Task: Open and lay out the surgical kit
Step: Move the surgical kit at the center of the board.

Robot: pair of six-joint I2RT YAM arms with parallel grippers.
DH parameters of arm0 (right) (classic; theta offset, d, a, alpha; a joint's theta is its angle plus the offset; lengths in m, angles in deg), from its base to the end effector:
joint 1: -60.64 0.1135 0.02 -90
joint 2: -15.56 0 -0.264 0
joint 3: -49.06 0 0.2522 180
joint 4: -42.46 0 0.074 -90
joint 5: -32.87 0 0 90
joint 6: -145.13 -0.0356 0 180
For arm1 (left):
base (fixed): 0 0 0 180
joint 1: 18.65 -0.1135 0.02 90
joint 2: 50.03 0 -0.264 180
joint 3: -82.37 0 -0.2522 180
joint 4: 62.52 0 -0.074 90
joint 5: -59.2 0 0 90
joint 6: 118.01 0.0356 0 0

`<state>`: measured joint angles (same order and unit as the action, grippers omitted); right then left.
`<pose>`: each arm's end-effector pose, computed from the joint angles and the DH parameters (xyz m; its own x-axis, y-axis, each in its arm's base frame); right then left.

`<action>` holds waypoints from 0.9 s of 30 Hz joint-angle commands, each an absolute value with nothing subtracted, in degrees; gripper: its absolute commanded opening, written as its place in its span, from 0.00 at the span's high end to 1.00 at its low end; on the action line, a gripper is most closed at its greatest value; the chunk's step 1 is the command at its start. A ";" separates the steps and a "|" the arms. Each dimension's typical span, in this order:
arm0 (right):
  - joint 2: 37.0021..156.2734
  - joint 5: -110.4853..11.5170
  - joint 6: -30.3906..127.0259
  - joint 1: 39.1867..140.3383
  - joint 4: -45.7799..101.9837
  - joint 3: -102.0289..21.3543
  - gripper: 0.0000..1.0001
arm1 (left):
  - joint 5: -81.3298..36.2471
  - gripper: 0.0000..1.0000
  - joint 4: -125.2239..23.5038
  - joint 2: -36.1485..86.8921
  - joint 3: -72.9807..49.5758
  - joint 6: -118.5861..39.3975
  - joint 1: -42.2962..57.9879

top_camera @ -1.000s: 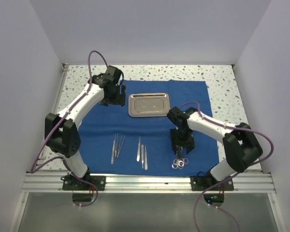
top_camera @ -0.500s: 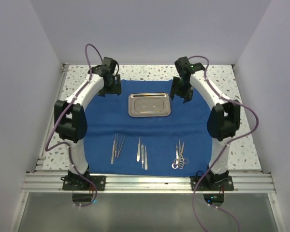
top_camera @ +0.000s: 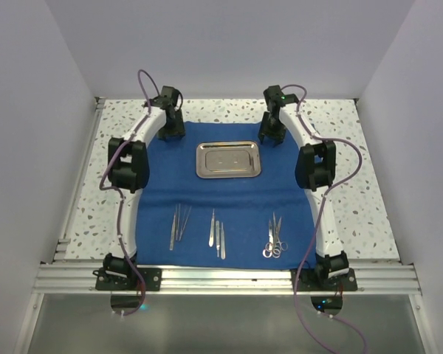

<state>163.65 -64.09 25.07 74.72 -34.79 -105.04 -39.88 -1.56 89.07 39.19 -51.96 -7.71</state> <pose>0.5152 0.1248 0.1759 -0.8969 0.2877 -0.3358 0.2838 0.9569 0.0618 0.5123 -0.0933 0.1789 -0.8489 -0.2442 -0.4687 -0.2484 0.9672 -0.0540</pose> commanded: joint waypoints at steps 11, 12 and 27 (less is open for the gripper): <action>178.76 -69.26 30.26 75.66 -37.75 -116.04 0.96 | -35.46 1.00 -2.26 101.13 46.37 -54.21 -8.98; 179.20 -69.08 30.17 75.66 -37.66 -116.40 1.00 | -35.37 1.00 -2.44 101.92 47.34 -54.21 -9.07; 178.24 -68.55 23.67 74.35 -19.40 -116.93 1.00 | -40.46 1.00 -9.11 101.50 52.10 -61.06 -14.26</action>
<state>172.87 -69.27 26.69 75.47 -28.38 -118.96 -35.29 -5.40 98.80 52.20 -58.71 -11.54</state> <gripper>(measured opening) 0.028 0.015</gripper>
